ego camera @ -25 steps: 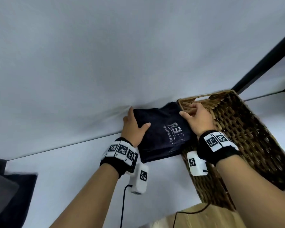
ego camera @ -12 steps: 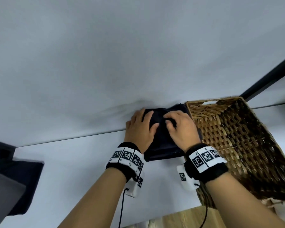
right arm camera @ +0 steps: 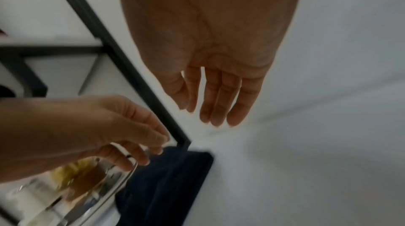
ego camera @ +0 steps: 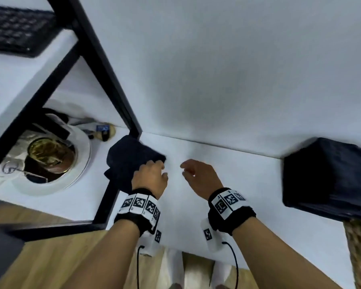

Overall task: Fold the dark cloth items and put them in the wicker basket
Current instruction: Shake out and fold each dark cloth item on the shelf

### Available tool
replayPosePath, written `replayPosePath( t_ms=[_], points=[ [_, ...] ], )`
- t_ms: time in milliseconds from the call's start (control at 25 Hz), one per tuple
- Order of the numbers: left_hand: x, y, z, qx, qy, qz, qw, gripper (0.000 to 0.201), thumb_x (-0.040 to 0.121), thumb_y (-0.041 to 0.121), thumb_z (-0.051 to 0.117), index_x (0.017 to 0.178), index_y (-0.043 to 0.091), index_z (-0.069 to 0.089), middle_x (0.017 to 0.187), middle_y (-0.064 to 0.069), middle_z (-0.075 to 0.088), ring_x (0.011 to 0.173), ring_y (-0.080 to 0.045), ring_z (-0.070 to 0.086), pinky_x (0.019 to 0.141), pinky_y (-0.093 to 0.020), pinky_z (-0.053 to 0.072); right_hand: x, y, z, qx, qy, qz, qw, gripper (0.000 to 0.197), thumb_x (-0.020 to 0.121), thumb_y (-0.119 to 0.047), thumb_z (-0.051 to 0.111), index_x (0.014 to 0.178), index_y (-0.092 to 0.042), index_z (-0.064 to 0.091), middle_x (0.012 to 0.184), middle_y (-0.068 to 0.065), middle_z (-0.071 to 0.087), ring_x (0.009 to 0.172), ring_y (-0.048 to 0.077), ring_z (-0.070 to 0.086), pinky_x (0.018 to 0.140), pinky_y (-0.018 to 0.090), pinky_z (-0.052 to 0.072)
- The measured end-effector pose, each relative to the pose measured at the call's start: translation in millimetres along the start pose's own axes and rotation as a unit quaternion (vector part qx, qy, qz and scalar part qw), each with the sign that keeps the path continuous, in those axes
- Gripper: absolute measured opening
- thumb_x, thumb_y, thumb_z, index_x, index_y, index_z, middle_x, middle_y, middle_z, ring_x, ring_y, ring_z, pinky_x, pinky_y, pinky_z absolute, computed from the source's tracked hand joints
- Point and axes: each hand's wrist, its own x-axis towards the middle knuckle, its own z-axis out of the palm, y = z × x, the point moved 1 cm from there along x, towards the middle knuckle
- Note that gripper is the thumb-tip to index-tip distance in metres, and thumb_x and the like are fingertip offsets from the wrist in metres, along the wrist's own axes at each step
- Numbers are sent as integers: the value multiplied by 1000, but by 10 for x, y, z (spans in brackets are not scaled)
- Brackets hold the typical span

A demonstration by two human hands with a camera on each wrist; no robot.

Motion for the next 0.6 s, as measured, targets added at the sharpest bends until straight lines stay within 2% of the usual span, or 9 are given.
replayPosePath(
  t_ms=[120,200,240,320,400,480,600],
  points=[
    [9,-678,231,53,-66,-60,995,36,91,37,53,122,19,54,125,-8,52,116,-30,48,94,-42,40,265,-117,696,9,-76,27,997,24,92,-18,52,112,-21,65,114,1,67,105,21,61,94,31,45],
    [52,-936,442,78,-112,-63,989,43,91,41,53,129,22,47,131,-6,46,120,-29,45,96,-42,39,384,-126,1059,-19,-105,24,994,27,92,-14,52,115,-20,64,117,4,65,107,22,59,94,31,45],
    [79,-1009,534,83,-115,-54,988,47,90,43,53,132,22,43,133,-5,44,120,-29,45,96,-42,39,423,-114,1212,-43,-114,16,992,29,90,-12,54,116,-19,63,119,4,62,108,23,59,94,31,45],
    [142,-1053,665,90,-84,-24,992,53,90,46,50,134,19,38,133,-6,42,117,-29,48,94,-41,40,489,-94,1409,-95,-110,-5,989,31,86,-11,57,116,-18,61,120,5,56,106,26,57,89,34,47],
    [199,-1077,762,98,-42,0,994,51,91,44,49,133,17,38,131,-7,44,113,-29,52,90,-40,42,558,-75,1531,-143,-90,-29,985,28,85,-13,58,113,-16,57,116,6,52,102,29,54,79,37,49],
    [229,-1090,796,93,-15,17,995,42,92,39,48,126,15,45,126,-7,48,106,-29,56,82,-38,44,604,-52,1570,-182,-70,-61,979,21,88,-17,56,109,-14,56,113,7,53,98,29,53,71,37,47],
    [259,-1082,707,32,-22,10,999,28,92,33,51,112,13,52,114,-7,53,99,-29,59,72,-36,44,587,-58,1539,-180,-53,-97,977,13,92,-20,51,99,-12,59,103,8,56,91,30,56,66,36,46]
  ],
)
